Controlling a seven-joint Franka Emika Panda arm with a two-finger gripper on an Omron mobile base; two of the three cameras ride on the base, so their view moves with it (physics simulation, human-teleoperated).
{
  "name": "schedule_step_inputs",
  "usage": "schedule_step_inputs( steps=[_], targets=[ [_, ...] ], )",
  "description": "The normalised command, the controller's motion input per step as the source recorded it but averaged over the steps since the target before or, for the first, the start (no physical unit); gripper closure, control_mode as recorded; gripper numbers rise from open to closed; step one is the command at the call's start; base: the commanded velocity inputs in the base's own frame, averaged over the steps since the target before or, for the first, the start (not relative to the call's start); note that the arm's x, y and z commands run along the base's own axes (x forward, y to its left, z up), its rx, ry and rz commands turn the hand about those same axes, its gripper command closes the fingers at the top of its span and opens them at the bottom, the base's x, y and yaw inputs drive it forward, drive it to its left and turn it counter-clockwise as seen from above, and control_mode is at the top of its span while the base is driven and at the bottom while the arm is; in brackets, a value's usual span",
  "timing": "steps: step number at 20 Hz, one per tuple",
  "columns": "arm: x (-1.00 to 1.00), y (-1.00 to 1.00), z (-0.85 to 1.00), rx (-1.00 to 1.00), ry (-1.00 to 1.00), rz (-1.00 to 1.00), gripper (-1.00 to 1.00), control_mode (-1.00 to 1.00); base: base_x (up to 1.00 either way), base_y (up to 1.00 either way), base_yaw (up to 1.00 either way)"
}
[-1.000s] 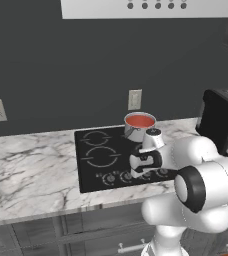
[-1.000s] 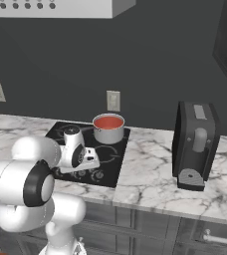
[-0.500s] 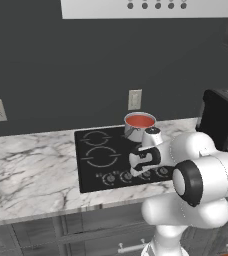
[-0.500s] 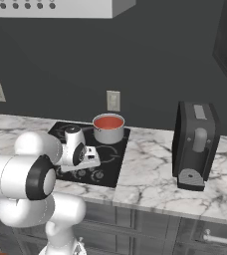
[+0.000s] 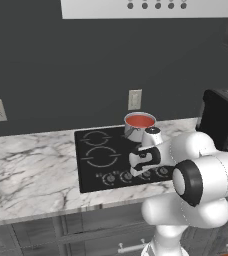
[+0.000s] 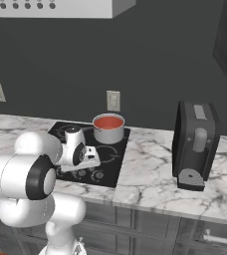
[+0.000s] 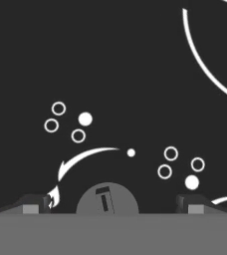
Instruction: Wait until the marinara sauce is simmered to a deep red color and then turn off the stove.
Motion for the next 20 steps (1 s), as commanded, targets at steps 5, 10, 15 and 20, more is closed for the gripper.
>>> schedule_step_inputs(
  steps=[5,10,15,20],
  targets=[
    [0.00,0.00,0.00,0.00,0.00,0.00,-1.00,-1.00,0.00,0.00,0.00],
    [0.00,0.00,-0.01,0.00,0.00,0.00,-1.00,-1.00,0.00,0.00,0.00],
    [0.00,0.00,0.00,0.00,0.00,0.00,1.00,-1.00,0.00,0.00,0.00],
    [0.00,0.00,0.00,0.00,0.01,0.00,1.00,-1.00,0.00,0.00,0.00]
  ],
)
